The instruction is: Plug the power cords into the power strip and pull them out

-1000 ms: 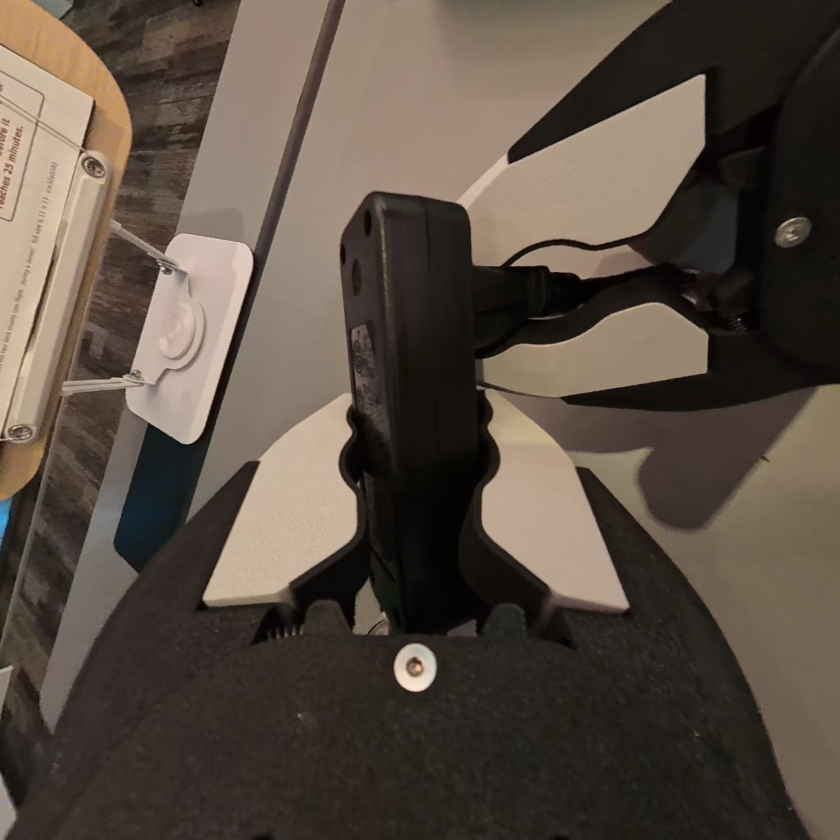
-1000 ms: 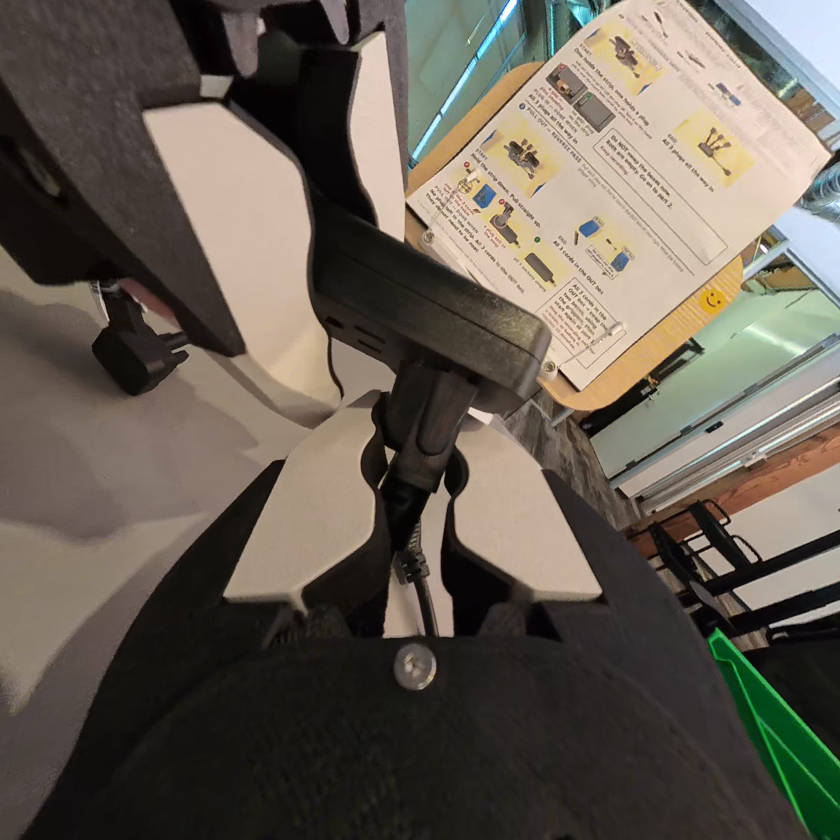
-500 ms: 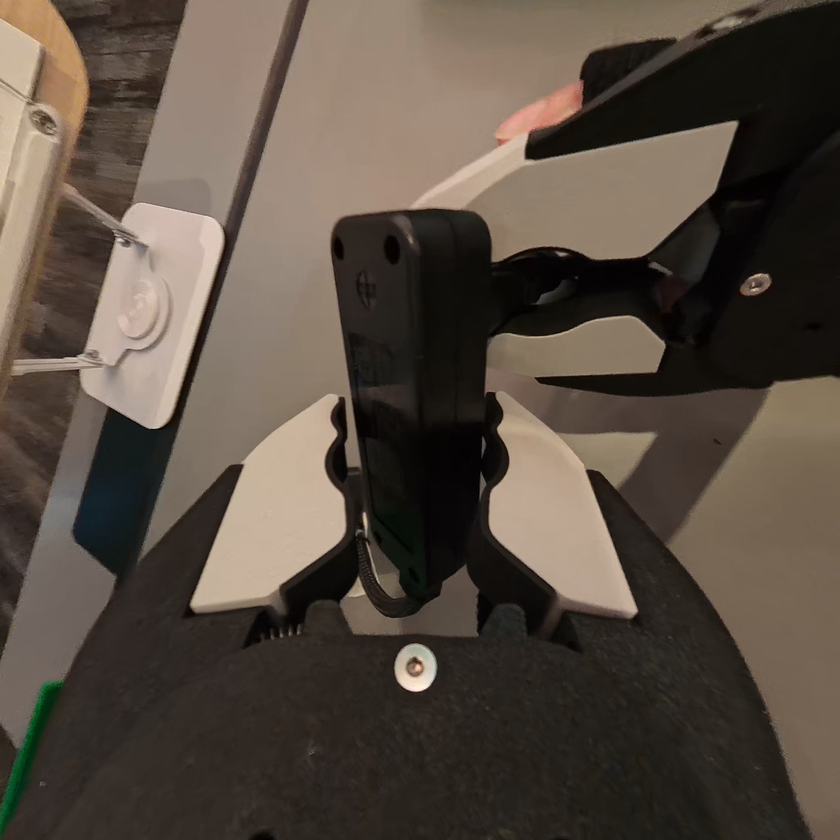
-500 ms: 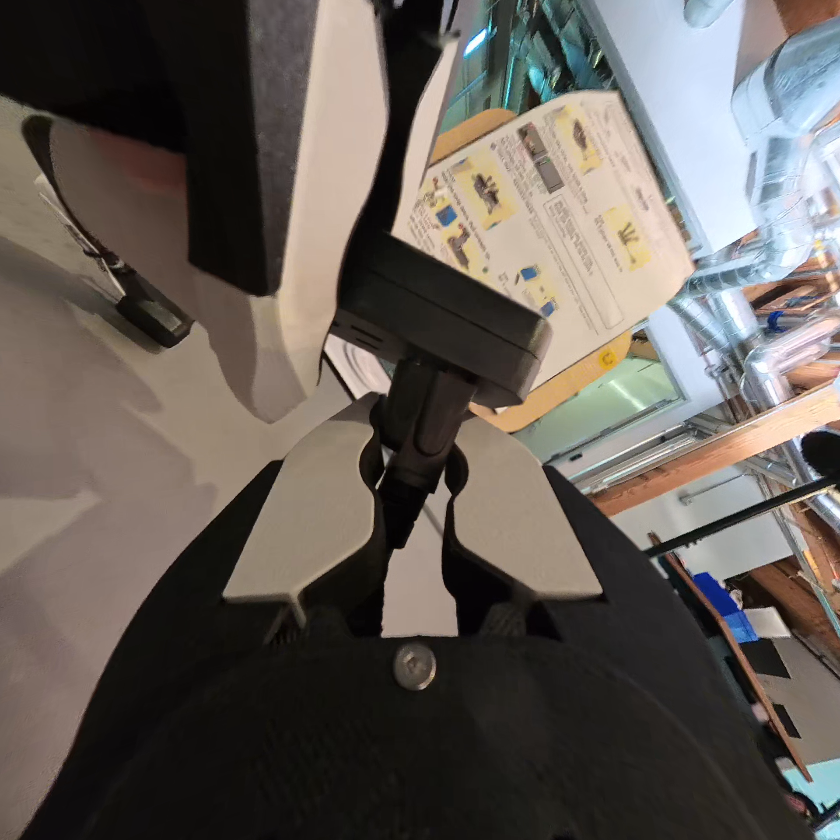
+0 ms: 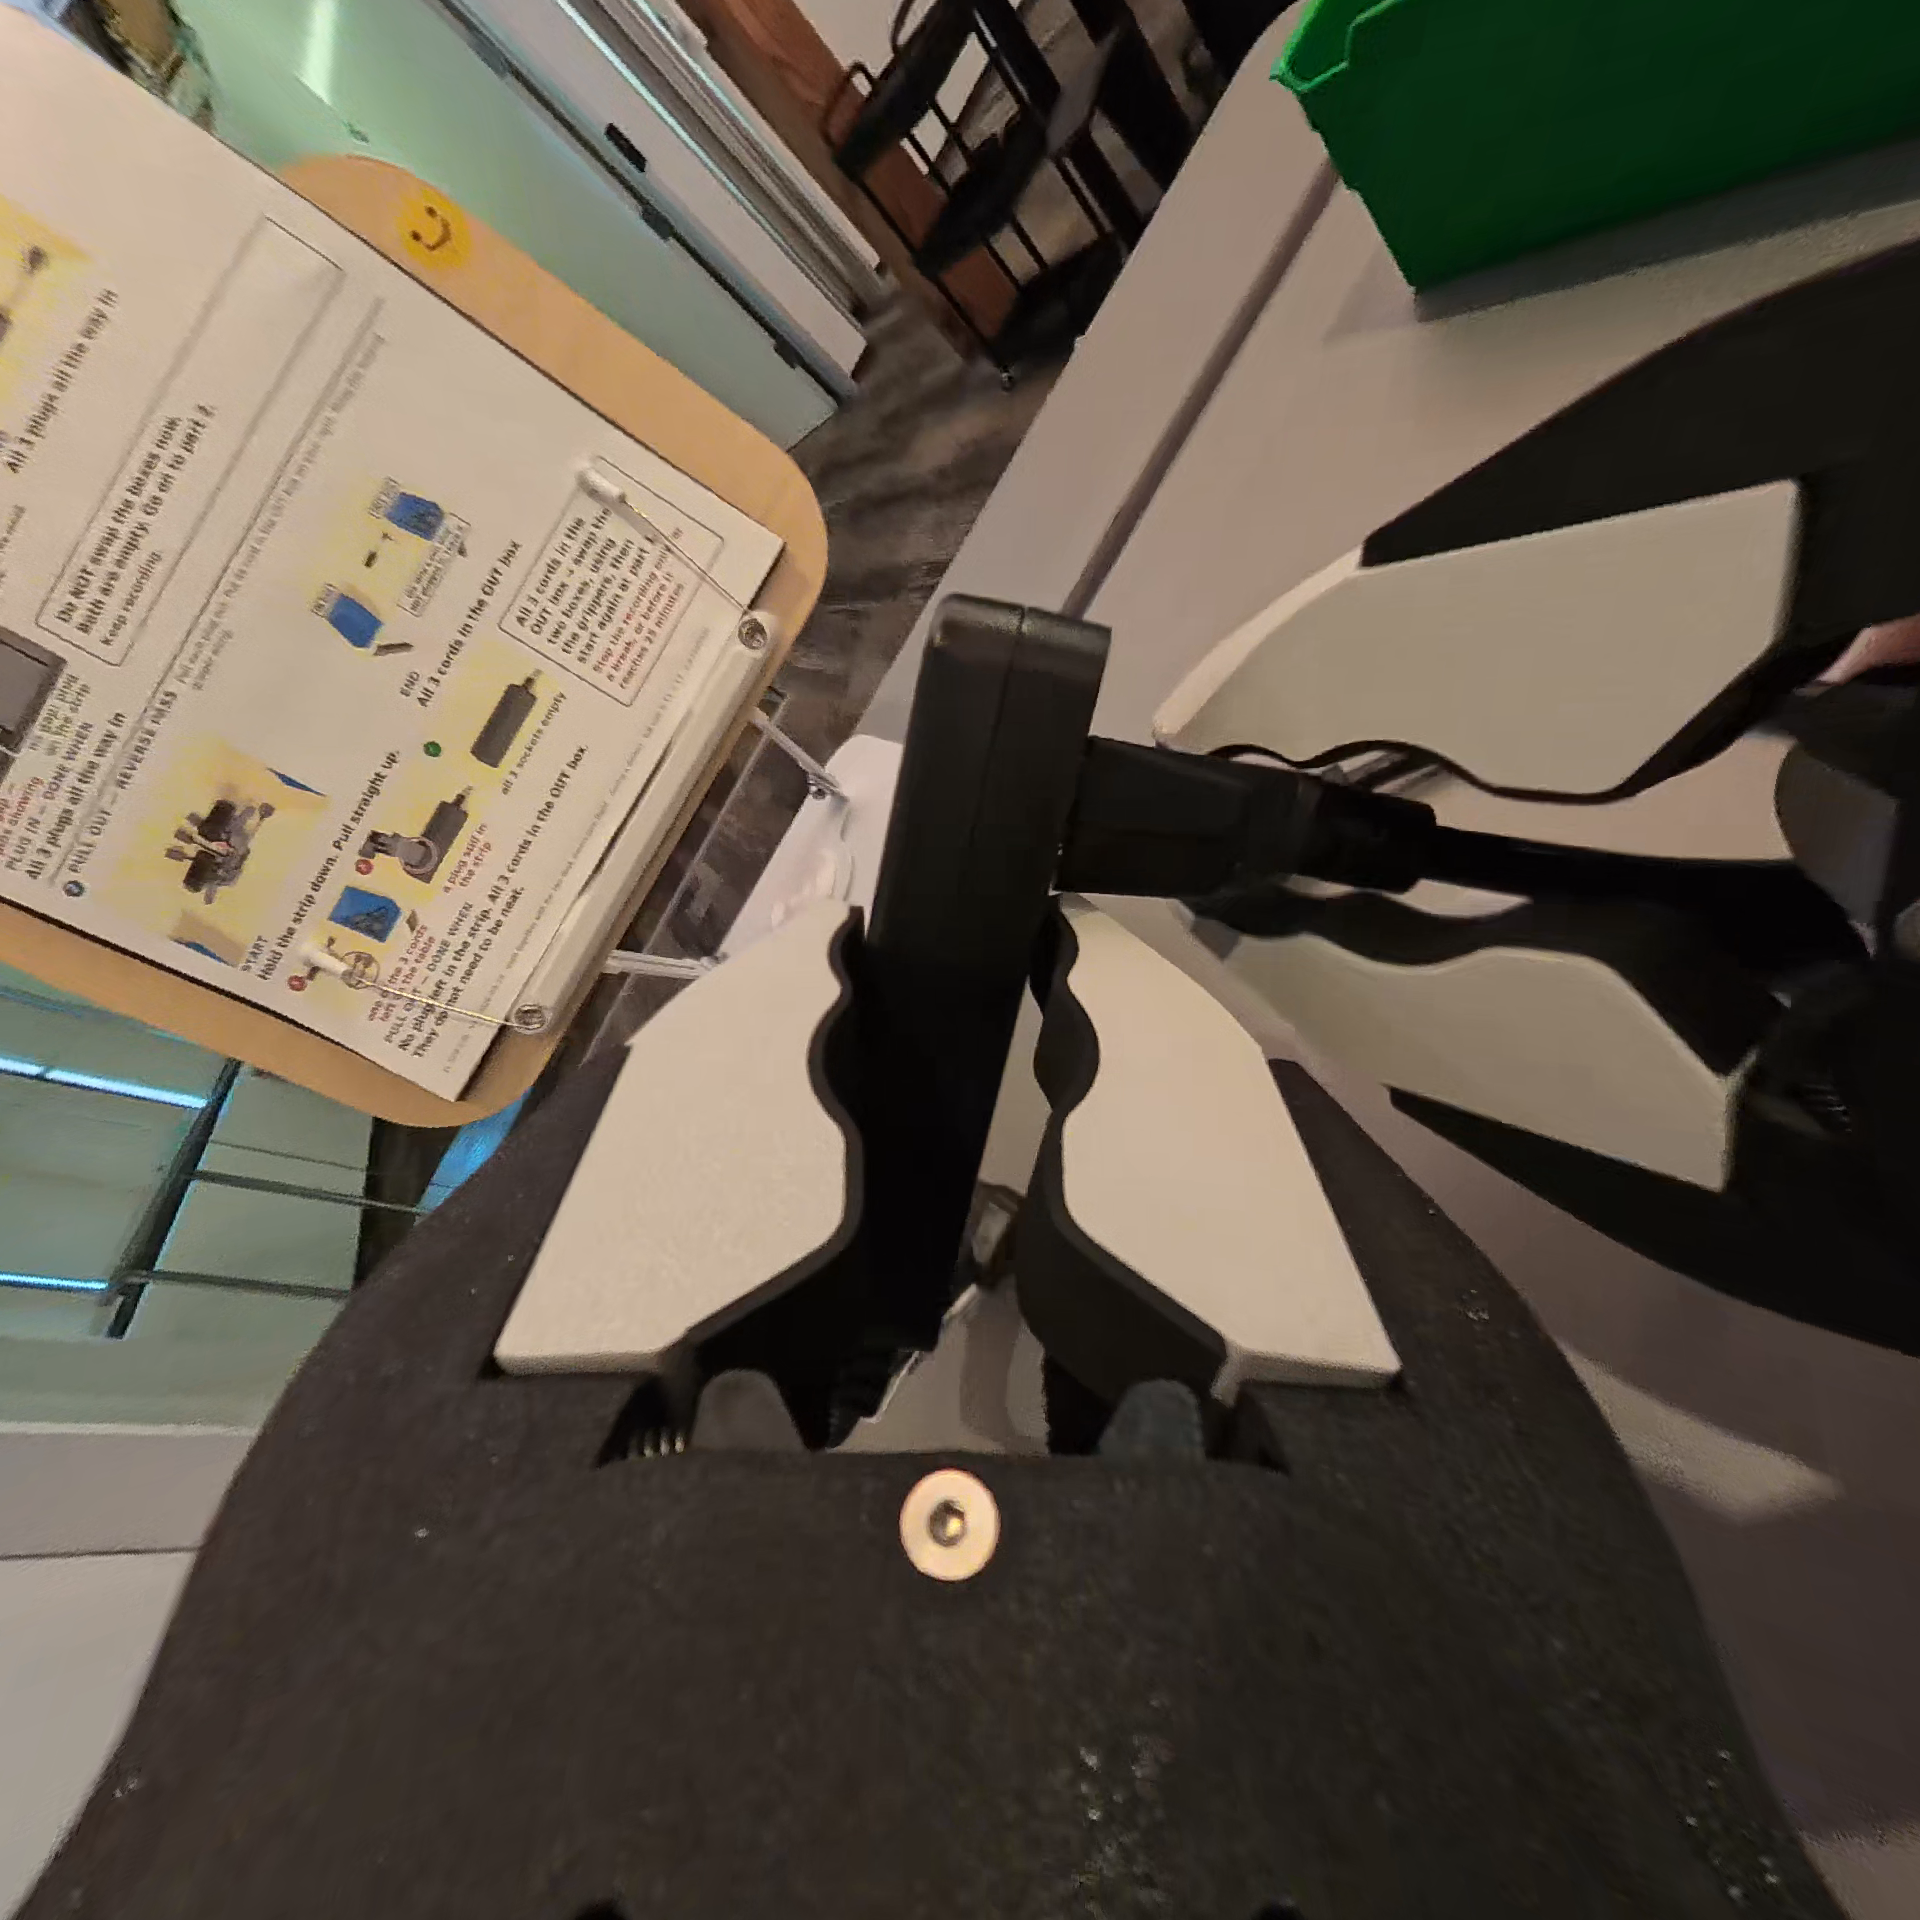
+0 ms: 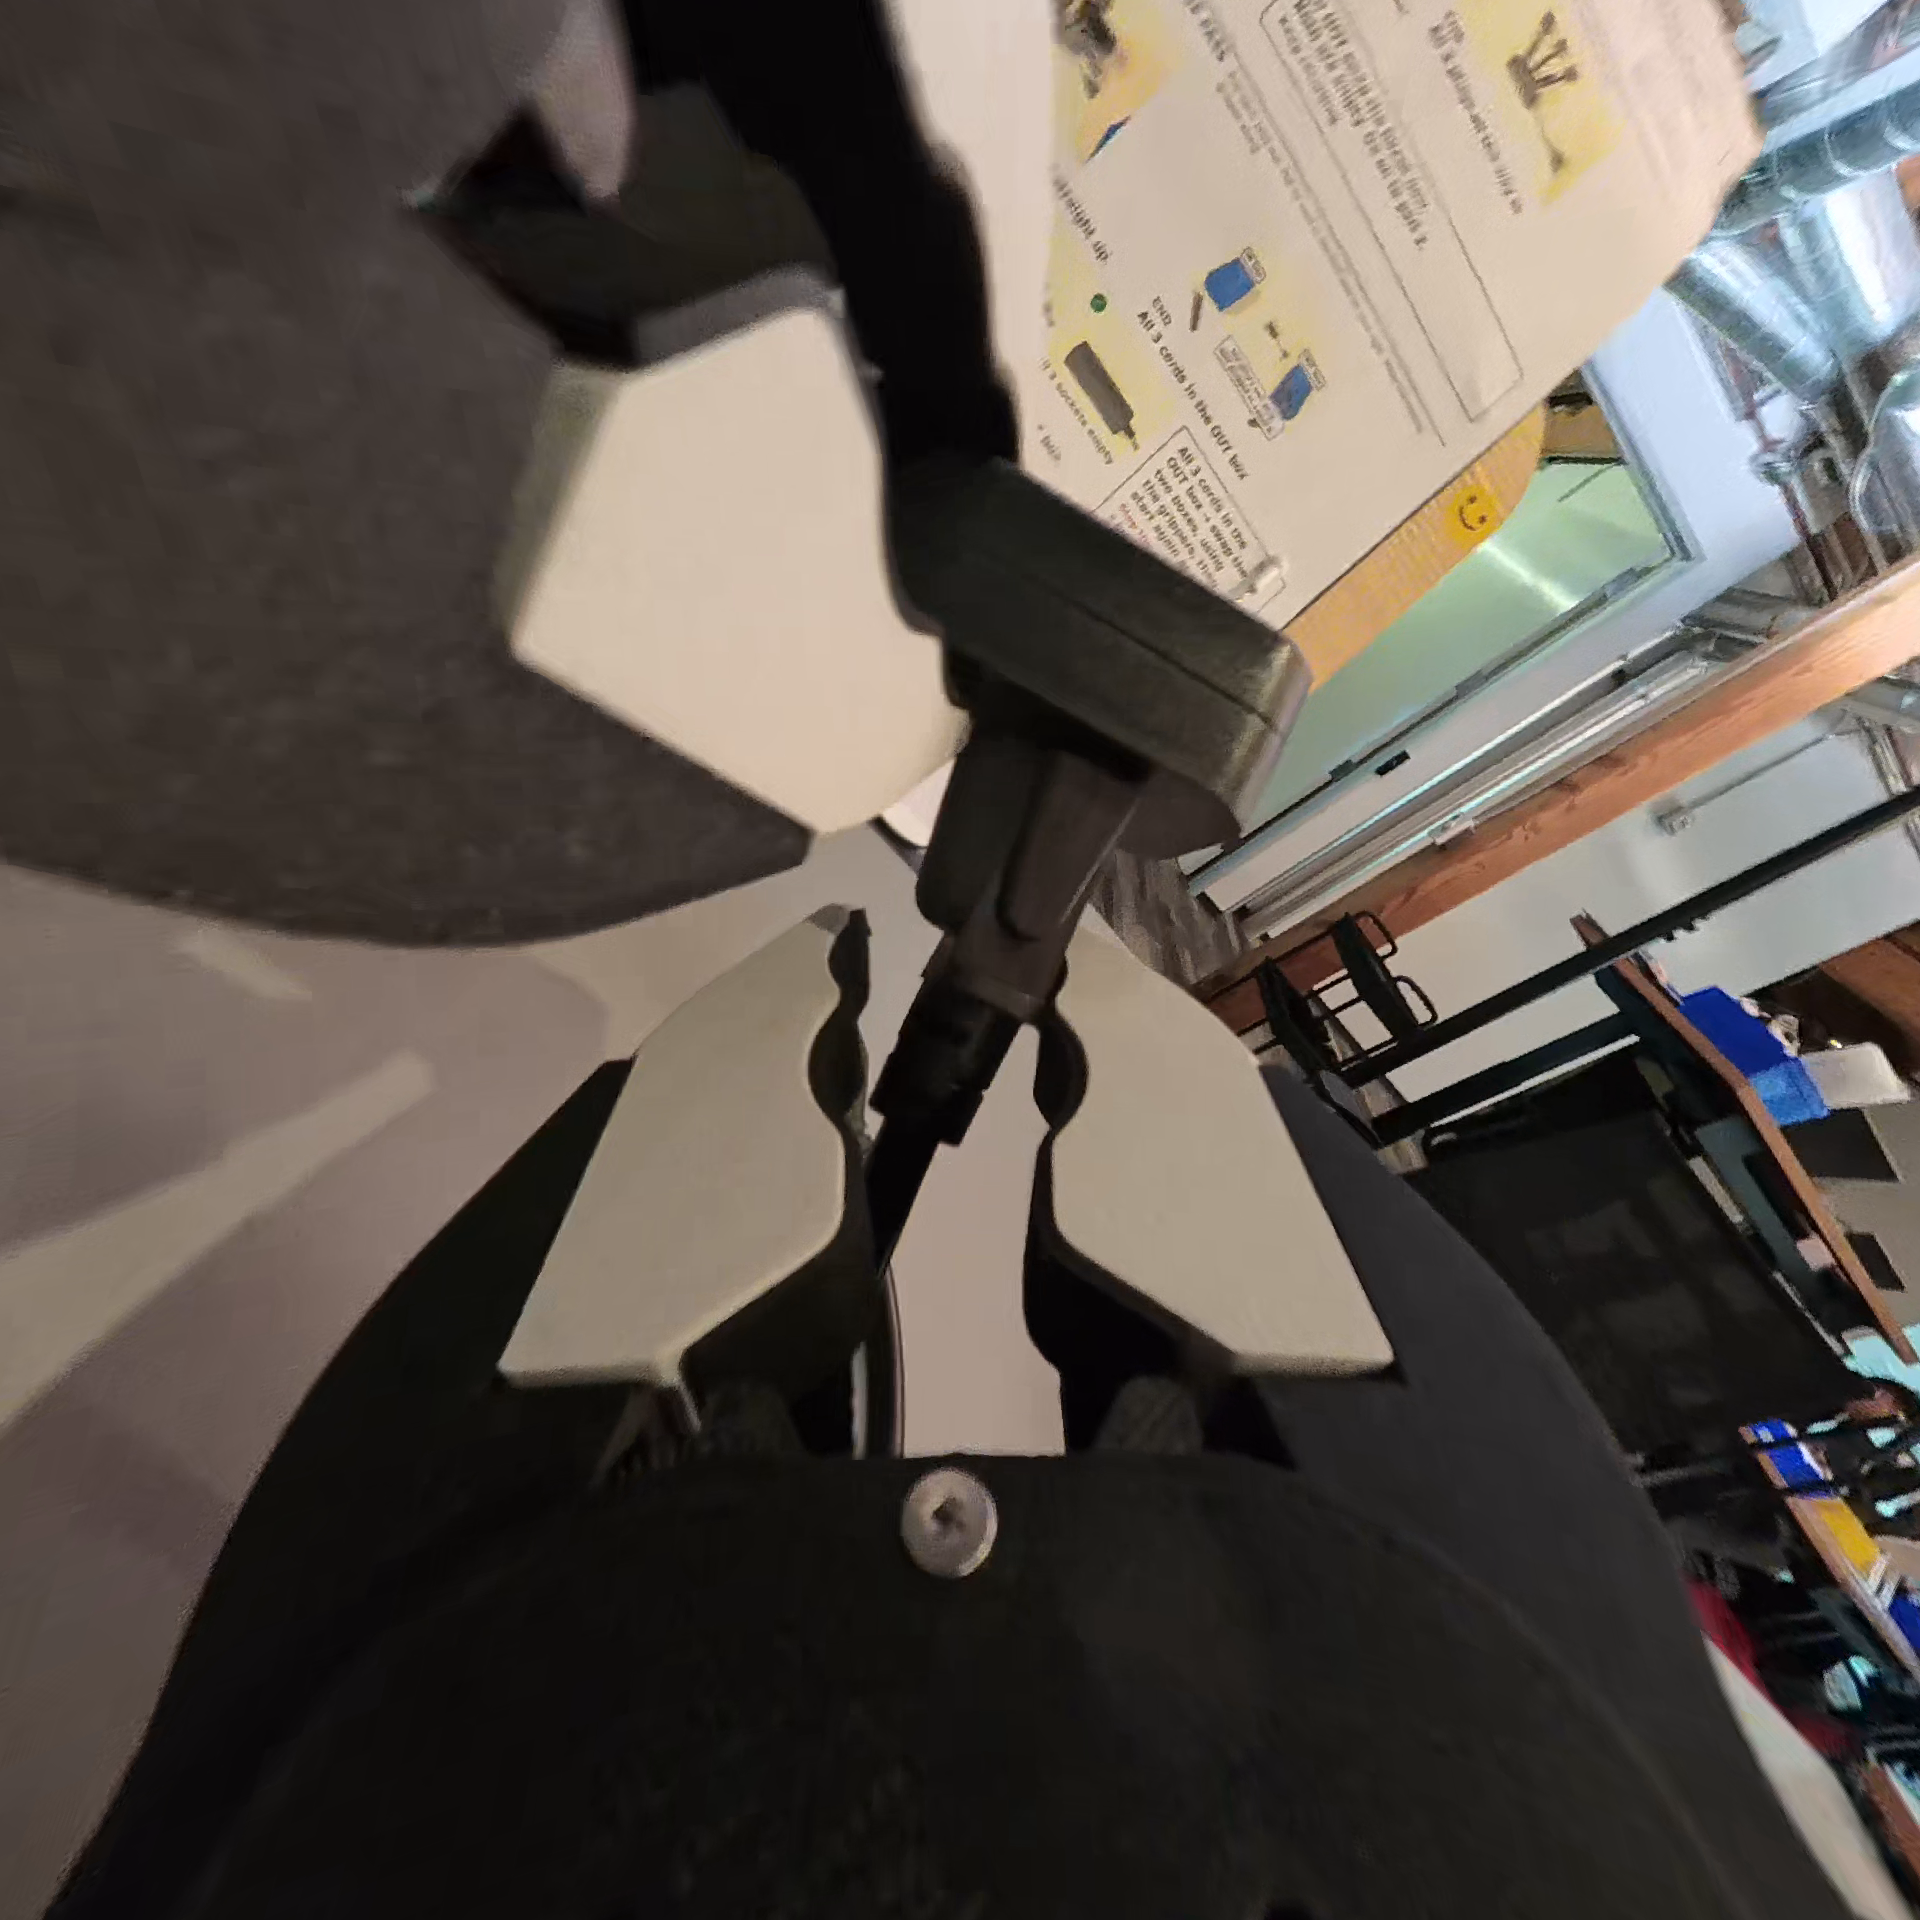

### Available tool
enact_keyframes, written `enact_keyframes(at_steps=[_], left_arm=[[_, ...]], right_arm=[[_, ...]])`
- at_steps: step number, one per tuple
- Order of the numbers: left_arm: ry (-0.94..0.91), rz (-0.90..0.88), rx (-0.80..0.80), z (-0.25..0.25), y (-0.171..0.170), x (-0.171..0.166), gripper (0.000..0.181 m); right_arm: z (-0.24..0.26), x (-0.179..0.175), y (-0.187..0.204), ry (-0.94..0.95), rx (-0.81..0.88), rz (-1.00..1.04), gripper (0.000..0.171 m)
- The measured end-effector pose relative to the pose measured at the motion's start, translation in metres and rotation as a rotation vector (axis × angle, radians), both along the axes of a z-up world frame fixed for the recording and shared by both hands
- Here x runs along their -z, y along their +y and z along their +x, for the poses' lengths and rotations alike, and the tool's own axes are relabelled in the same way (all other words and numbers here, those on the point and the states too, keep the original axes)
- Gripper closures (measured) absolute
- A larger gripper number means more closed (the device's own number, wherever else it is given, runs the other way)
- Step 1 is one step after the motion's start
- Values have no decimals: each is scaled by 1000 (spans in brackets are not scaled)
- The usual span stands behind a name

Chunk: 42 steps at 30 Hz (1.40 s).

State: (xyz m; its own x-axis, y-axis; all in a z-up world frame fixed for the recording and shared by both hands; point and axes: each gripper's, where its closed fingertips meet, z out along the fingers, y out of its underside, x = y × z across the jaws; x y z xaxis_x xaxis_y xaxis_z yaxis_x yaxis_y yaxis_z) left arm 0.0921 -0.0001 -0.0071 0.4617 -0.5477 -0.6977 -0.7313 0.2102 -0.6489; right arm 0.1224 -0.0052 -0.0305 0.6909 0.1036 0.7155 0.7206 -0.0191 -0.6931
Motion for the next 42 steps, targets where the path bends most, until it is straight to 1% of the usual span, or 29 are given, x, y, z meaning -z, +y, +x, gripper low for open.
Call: enact_keyframes(at_steps=[3,7,9,11,12,14,20,24,27,28,29,32,34,36,38,39,40,41,42], left_arm=[[-55,-51,7,-1,5,6,151],[-92,58,31,1,6,2,150],[-110,73,36,0,8,3,149],[-135,58,43,-1,9,4,149],[-147,51,40,-2,10,4,148],[-156,55,55,-3,11,5,147],[-254,-48,101,-8,15,9,137],[-247,-22,92,-8,15,6,136],[-308,33,79,-13,15,-8,127],[-325,20,93,-14,14,-11,132],[-336,0,89,-13,14,-11,132],[-306,-28,72,-12,16,-5,133],[-267,8,74,-12,16,-3,133],[-227,47,94,-14,15,-3,134],[-250,30,106,-15,14,-4,135],[-246,22,113,-15,14,-3,137],[-248,8,109,-15,15,-1,137],[-258,1,113,-14,15,-1,137],[-262,4,117,-14,15,0,137]], right_arm=[[-1,4,3,86,-24,-31,147],[-2,7,2,270,-90,-94,150],[-7,9,0,415,-158,-153,146],[-10,9,-2,571,-228,-229,151],[-13,9,-3,643,-273,-268,151],[-17,10,-4,724,-354,-319,150],[-25,11,-8,890,-501,-373,150],[-27,11,-9,958,-554,-366,150],[-33,2,-14,1063,-571,-327,150],[-37,-4,-17,1127,-608,-319,151],[-39,-7,-19,1176,-623,-313,151],[-37,-4,-16,1144,-573,-285,151],[-38,0,-16,1178,-593,-308,150],[-40,1,-19,1224,-665,-347,150],[-42,-7,-25,1278,-790,-376,145],[-42,-12,-28,1325,-849,-374,134],[-40,-14,-28,1370,-863,-379,133],[-38,-13,-26,1402,-846,-379,135],[-36,-11,-23,1422,-815,-369,144]])
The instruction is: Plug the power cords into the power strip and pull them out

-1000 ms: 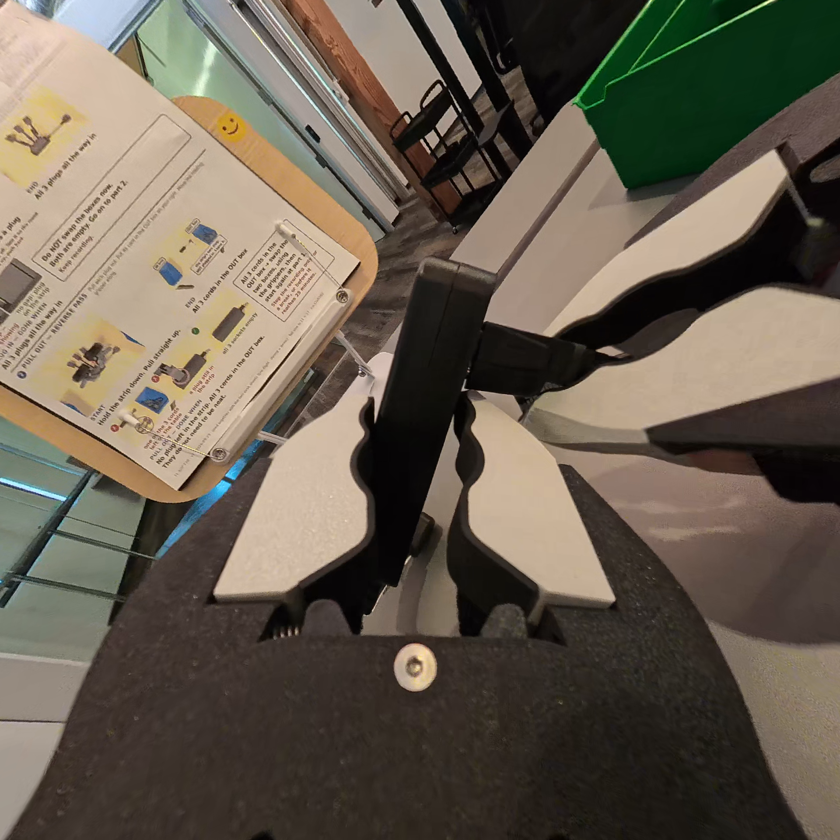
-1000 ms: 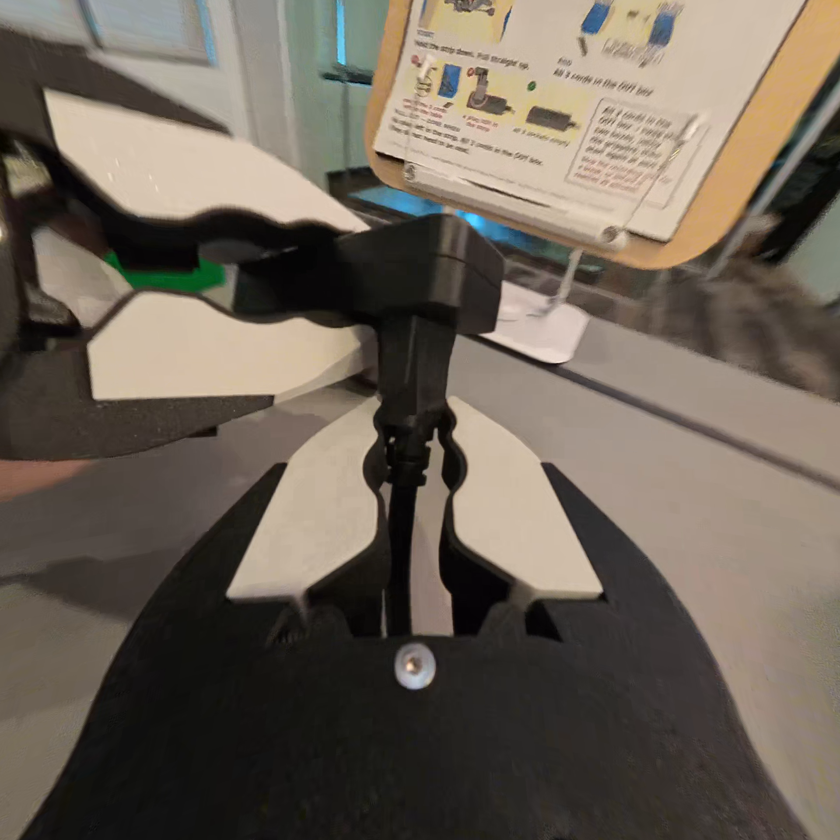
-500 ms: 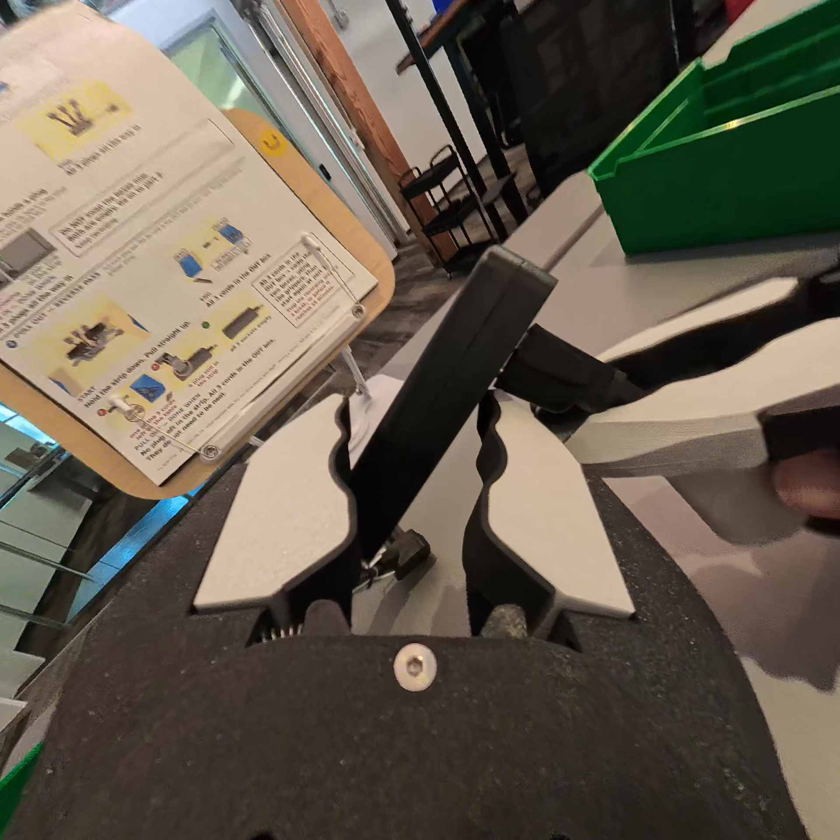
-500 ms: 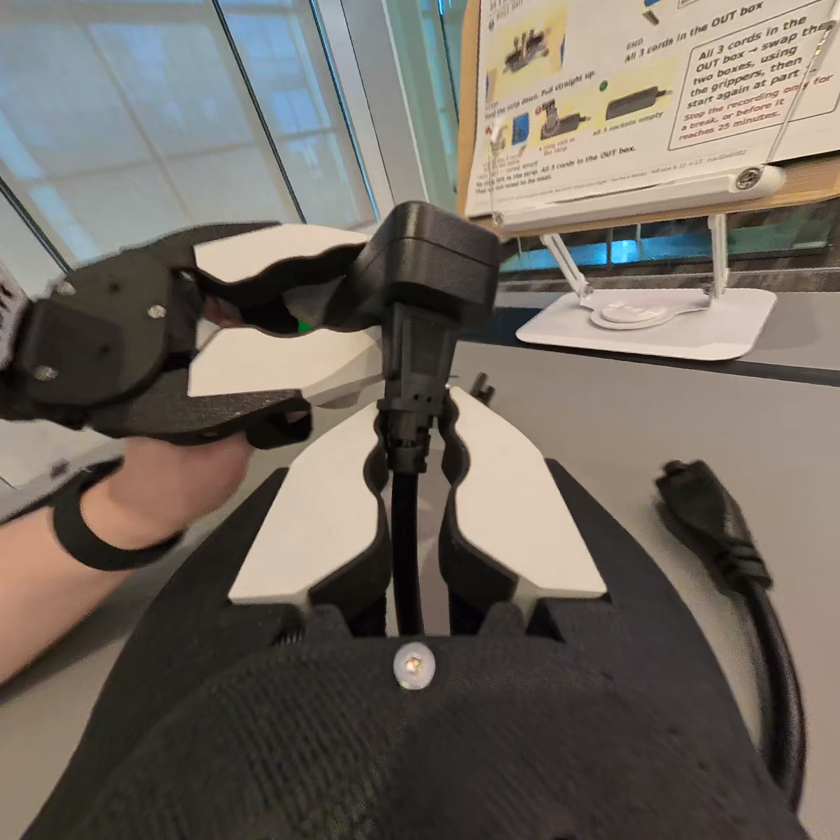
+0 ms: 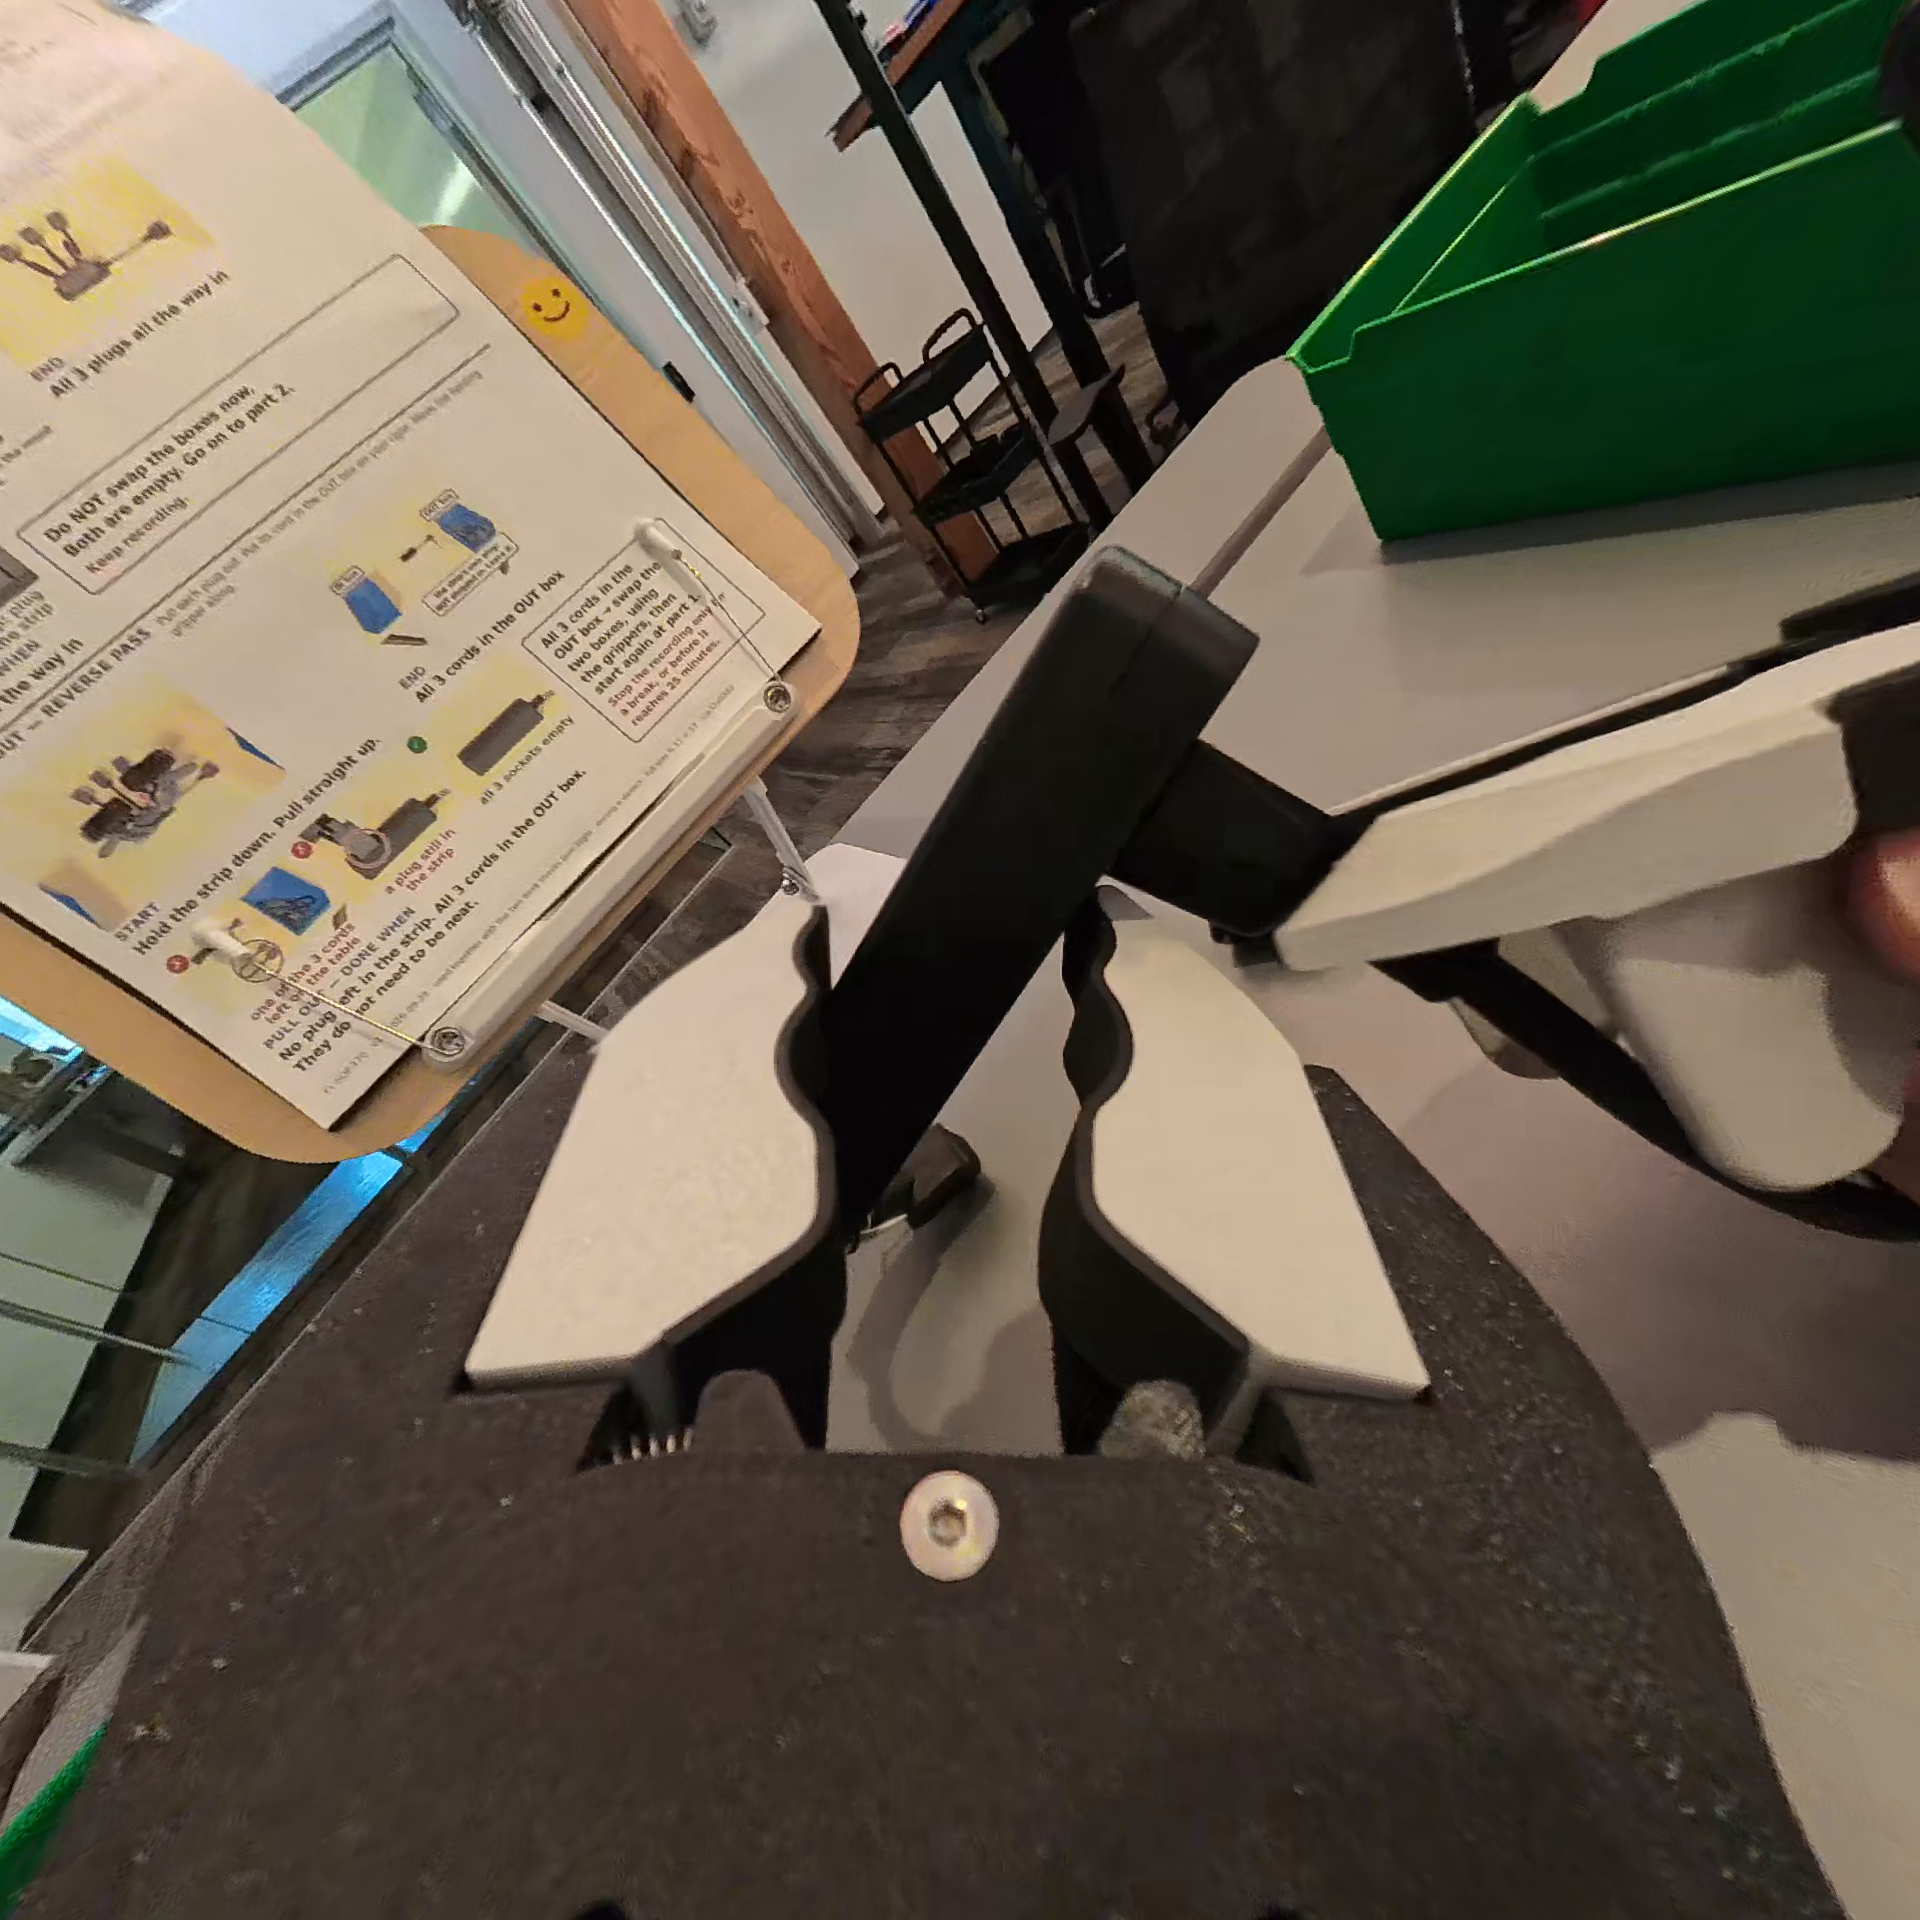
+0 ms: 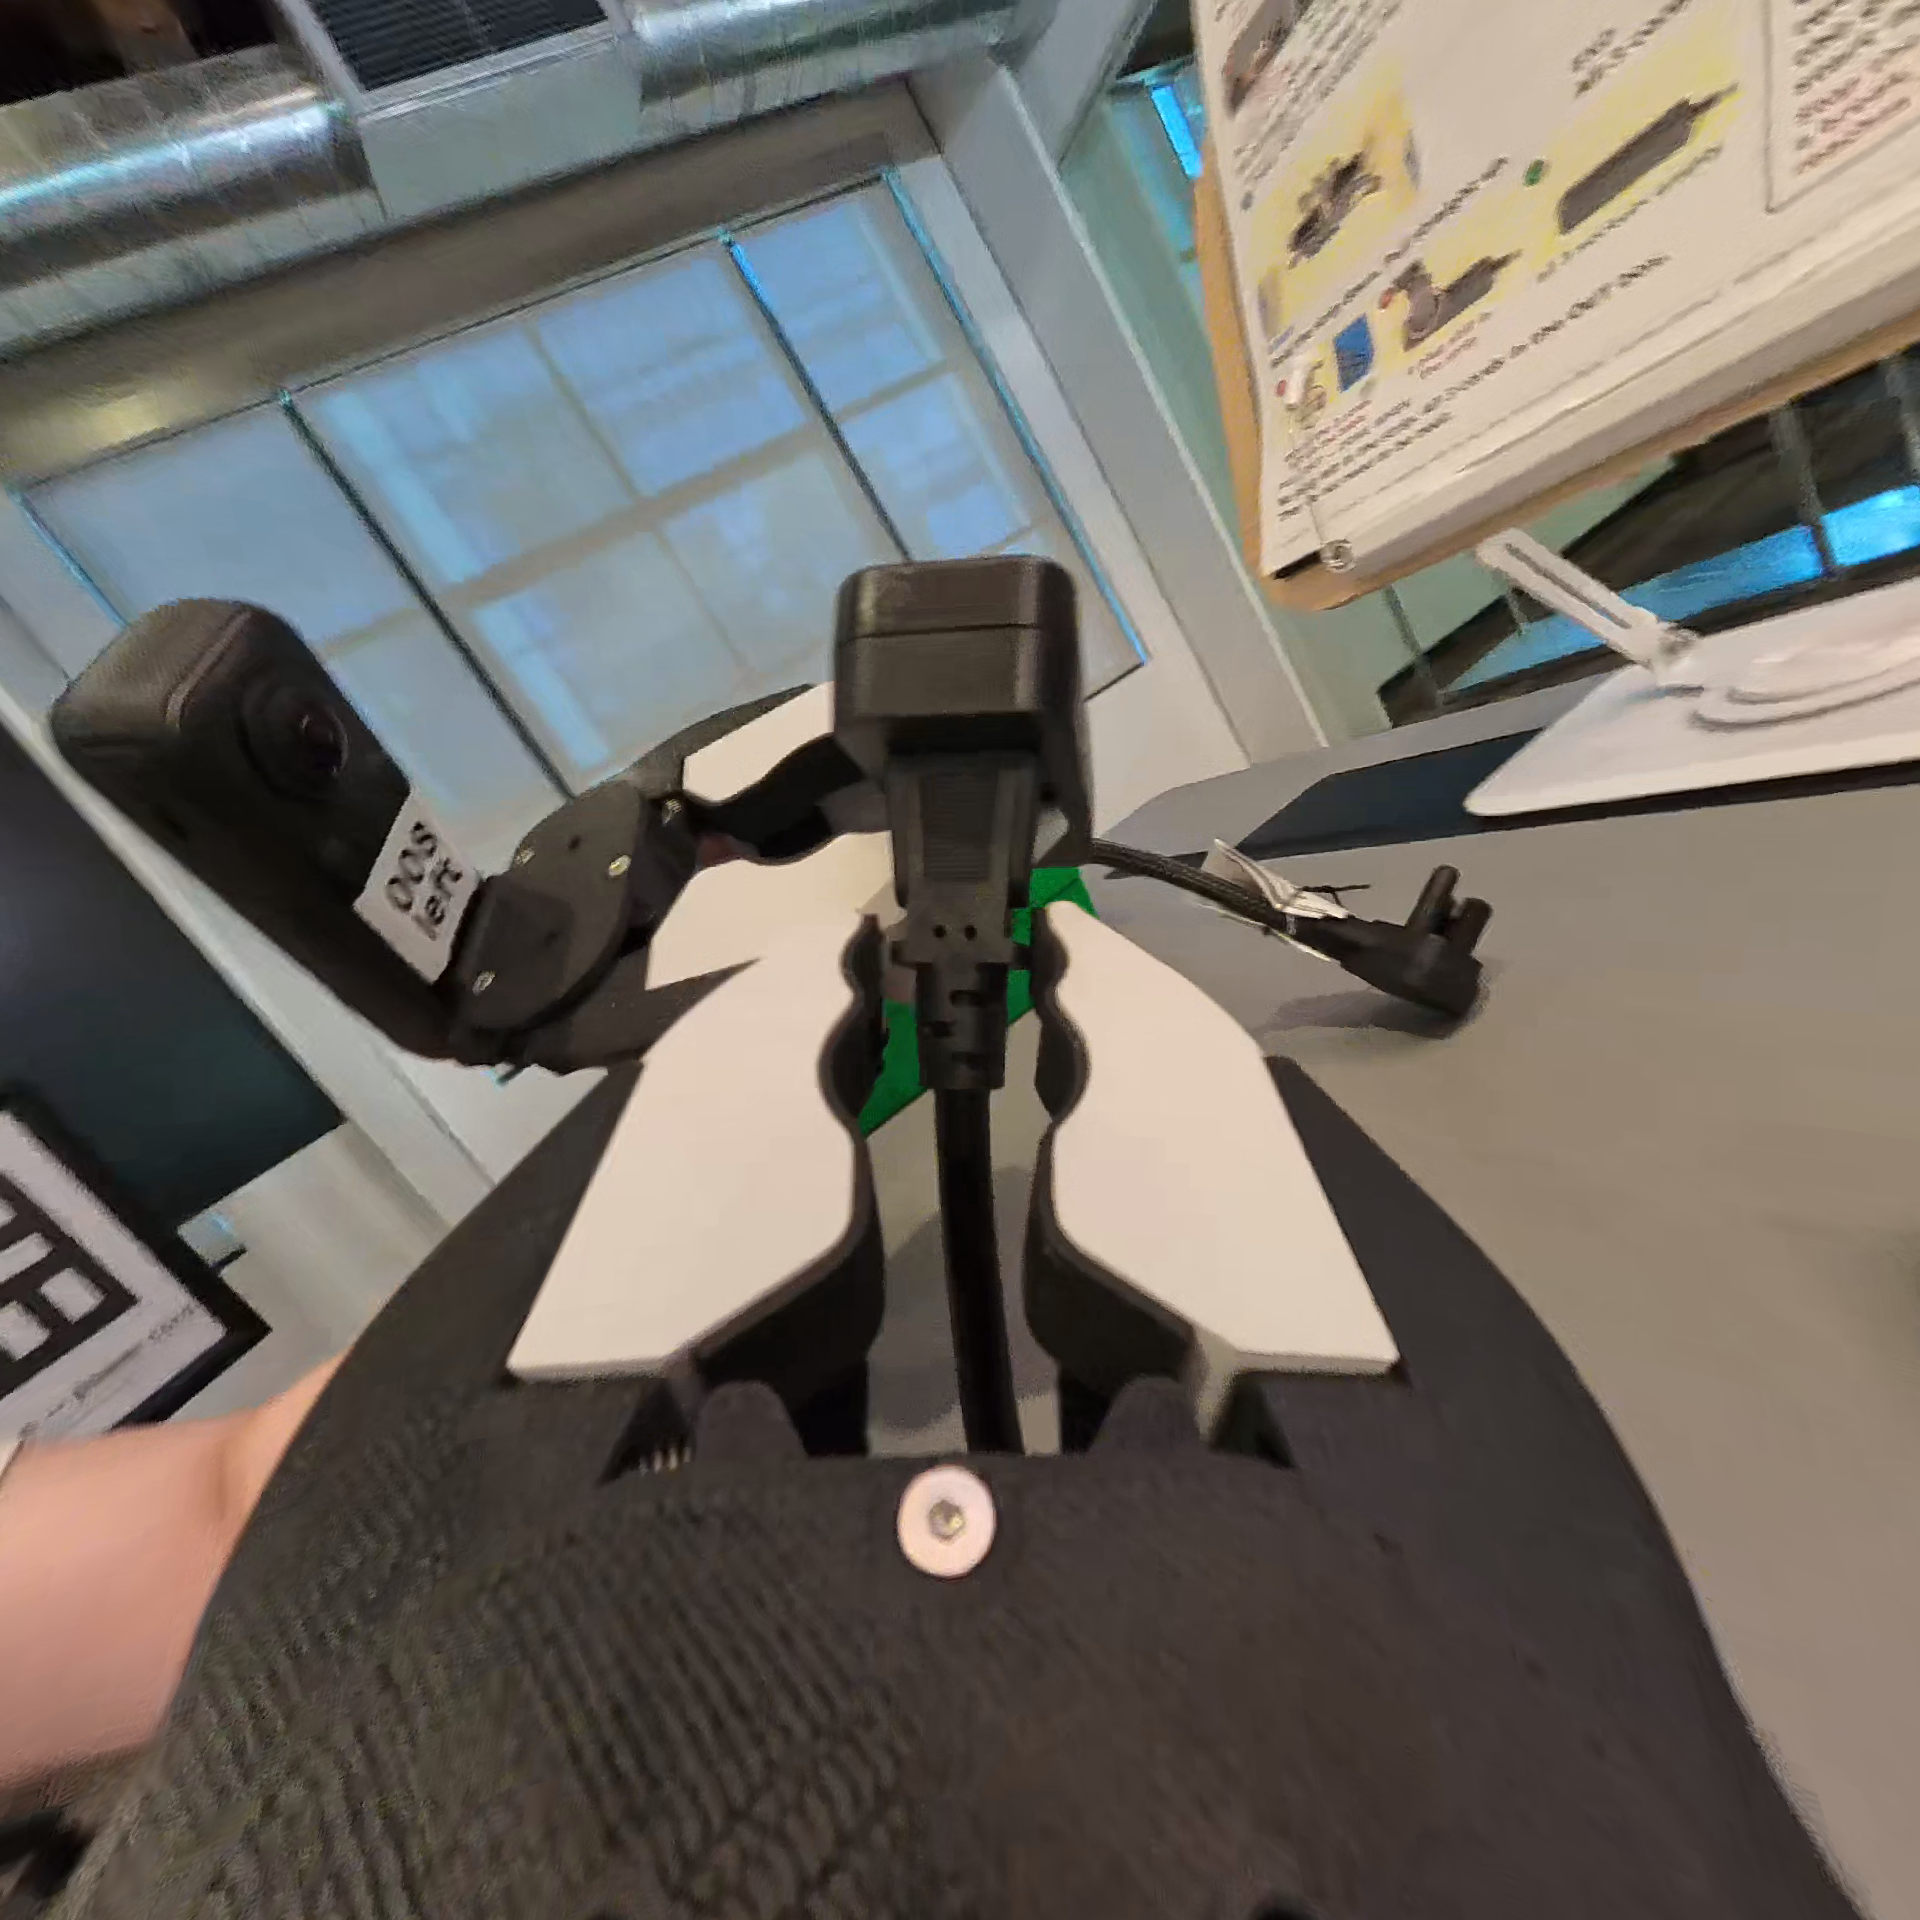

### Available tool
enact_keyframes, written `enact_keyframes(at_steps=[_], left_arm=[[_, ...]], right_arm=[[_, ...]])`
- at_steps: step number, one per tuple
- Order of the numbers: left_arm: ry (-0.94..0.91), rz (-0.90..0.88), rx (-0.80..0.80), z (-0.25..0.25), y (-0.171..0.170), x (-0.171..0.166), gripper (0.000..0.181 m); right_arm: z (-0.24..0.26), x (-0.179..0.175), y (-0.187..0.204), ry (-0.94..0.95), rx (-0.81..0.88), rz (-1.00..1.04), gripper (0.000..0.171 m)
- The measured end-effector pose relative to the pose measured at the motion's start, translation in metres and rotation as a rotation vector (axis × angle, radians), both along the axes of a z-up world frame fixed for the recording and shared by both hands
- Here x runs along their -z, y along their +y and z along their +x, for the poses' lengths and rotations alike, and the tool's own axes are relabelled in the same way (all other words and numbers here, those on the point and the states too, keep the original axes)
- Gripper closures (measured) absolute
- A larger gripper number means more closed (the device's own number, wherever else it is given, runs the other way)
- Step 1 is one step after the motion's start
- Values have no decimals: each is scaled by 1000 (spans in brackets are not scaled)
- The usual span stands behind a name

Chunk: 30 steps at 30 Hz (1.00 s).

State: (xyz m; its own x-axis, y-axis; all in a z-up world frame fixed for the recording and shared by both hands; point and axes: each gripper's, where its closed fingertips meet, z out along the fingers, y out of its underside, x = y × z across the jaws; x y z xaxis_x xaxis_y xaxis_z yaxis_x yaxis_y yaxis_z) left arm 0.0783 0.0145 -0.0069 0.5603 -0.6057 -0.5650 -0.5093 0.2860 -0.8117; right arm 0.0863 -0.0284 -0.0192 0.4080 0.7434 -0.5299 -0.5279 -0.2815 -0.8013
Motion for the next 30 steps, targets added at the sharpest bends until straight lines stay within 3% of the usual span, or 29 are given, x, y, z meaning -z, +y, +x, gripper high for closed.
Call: enact_keyframes(at_steps=[8,12,23,28,30], left_arm=[[70,74,2,5,-7,-4,140],[164,144,29,7,-13,-3,146],[113,157,-4,10,-13,-3,146],[252,251,-128,3,4,10,137],[293,174,-157,-2,14,27,126]], right_arm=[[7,-3,-3,56,14,-47,145],[12,-4,-3,-31,12,-71,147],[17,-4,-2,-77,27,-87,147],[8,3,-3,-165,18,-66,147],[3,5,-4,-229,28,-41,147]])
